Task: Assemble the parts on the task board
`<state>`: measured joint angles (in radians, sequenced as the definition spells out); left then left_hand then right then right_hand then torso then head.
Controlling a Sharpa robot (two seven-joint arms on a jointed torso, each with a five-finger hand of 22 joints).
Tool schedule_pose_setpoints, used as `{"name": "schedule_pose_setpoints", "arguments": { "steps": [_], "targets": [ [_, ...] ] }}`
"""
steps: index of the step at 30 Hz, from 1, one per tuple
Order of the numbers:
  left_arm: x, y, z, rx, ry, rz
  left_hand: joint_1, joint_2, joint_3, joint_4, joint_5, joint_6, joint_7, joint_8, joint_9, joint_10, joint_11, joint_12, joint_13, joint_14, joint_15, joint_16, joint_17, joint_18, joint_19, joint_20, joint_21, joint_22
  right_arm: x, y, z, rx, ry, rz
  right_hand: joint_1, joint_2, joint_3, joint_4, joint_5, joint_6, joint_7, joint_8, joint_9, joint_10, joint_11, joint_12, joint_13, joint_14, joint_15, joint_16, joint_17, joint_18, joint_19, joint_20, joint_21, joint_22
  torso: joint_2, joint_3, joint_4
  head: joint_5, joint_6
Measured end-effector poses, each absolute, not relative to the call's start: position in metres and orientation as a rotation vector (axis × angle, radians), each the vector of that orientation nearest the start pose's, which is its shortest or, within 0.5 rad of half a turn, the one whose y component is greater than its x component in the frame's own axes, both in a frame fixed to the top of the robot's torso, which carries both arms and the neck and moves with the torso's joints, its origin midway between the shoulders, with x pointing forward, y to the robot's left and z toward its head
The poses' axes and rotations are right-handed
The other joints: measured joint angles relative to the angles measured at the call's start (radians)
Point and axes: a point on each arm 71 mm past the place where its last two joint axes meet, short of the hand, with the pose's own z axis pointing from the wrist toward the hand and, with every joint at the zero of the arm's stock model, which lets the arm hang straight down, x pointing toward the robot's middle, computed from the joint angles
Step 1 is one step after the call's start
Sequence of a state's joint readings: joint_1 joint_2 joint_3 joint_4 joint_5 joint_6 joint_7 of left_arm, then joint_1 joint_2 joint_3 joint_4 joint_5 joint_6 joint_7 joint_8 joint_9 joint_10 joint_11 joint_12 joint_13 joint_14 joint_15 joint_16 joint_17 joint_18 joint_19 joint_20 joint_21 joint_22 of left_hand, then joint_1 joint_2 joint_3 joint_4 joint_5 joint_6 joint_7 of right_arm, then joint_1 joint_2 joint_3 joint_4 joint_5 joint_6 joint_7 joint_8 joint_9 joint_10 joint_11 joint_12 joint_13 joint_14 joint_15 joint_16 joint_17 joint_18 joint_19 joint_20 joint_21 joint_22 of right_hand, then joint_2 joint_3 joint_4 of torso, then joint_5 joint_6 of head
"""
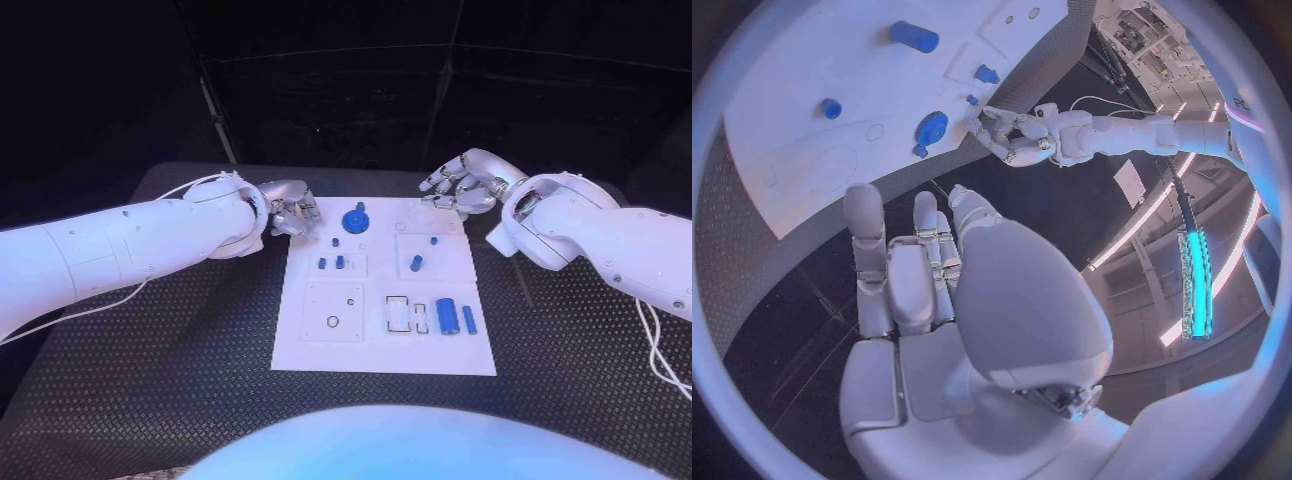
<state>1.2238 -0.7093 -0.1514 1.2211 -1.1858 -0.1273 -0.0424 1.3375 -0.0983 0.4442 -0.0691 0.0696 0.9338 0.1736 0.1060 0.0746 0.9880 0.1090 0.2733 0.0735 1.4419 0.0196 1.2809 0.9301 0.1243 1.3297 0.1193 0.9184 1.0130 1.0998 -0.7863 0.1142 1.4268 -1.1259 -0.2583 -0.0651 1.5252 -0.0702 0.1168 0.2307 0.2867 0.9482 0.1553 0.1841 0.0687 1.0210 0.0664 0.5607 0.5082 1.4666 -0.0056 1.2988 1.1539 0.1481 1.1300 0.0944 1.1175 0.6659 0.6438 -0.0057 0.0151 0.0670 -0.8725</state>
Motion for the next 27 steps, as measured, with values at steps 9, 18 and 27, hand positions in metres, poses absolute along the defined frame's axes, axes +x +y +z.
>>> {"name": "schedule_pose_setpoints", "arguments": {
  "steps": [9, 18, 27],
  "targets": [
    [0.51, 0.241, -0.225, -0.34, 1.911, -0.846, -0.056, -0.008, -0.038, 0.038, 0.0, 0.087, -0.013, 0.049, 0.011, 0.092, -0.022, 0.056, 0.016, -0.047, -0.014, -0.071, -0.12, 0.038, -0.073, -0.012, -0.156, -0.12, 0.494, -0.202, -0.196, -0.035, 1.748, 0.649, 0.018, -0.021, 0.088, -0.006, -0.068, 0.046, -0.007, -0.026, -0.002, 0.01, 0.009, -0.247, -0.227, 0.0, 0.0, 0.023, 0.024, 0.0, 0.039, 0.004, 0.044, 0.07, 0.0, -0.0015, -0.0022, -0.032, 0.0],
    [0.5, 0.243, -0.213, -0.741, 1.749, -1.226, -0.082, -0.014, -0.076, 0.051, 0.0, 0.087, -0.013, 0.049, 0.007, 0.086, -0.016, 0.068, 0.021, -0.146, -0.012, -0.229, -0.367, 0.053, -0.13, -0.008, -0.294, -0.22, 0.48, -0.193, -0.213, -0.233, 1.735, 0.494, -0.013, -0.063, 0.085, -0.002, -0.091, 0.03, -0.004, -0.069, -0.003, -0.023, 0.03, -0.314, -0.305, 0.0, 0.008, 0.022, 0.014, 0.0, 0.03, 0.013, 0.044, 0.056, -0.003, -0.0034, 0.0041, -0.057, 0.0],
    [0.493, 0.235, -0.204, -0.908, 1.613, -1.442, -0.07, 0.004, -0.092, 0.051, 0.0, 0.087, -0.013, 0.053, 0.004, 0.075, -0.013, 0.082, 0.026, -0.202, -0.002, -0.31, -0.464, 0.053, -0.159, -0.001, -0.349, -0.258, 0.476, -0.189, -0.225, -0.343, 1.727, 0.389, -0.009, -0.066, 0.093, -0.017, -0.091, 0.026, -0.001, -0.083, -0.003, -0.037, 0.037, -0.332, -0.341, 0.0, 0.015, 0.022, 0.011, 0.0, 0.026, 0.017, 0.044, 0.056, -0.005, -0.0038, 0.0052, -0.062, 0.003]
  ]
}}
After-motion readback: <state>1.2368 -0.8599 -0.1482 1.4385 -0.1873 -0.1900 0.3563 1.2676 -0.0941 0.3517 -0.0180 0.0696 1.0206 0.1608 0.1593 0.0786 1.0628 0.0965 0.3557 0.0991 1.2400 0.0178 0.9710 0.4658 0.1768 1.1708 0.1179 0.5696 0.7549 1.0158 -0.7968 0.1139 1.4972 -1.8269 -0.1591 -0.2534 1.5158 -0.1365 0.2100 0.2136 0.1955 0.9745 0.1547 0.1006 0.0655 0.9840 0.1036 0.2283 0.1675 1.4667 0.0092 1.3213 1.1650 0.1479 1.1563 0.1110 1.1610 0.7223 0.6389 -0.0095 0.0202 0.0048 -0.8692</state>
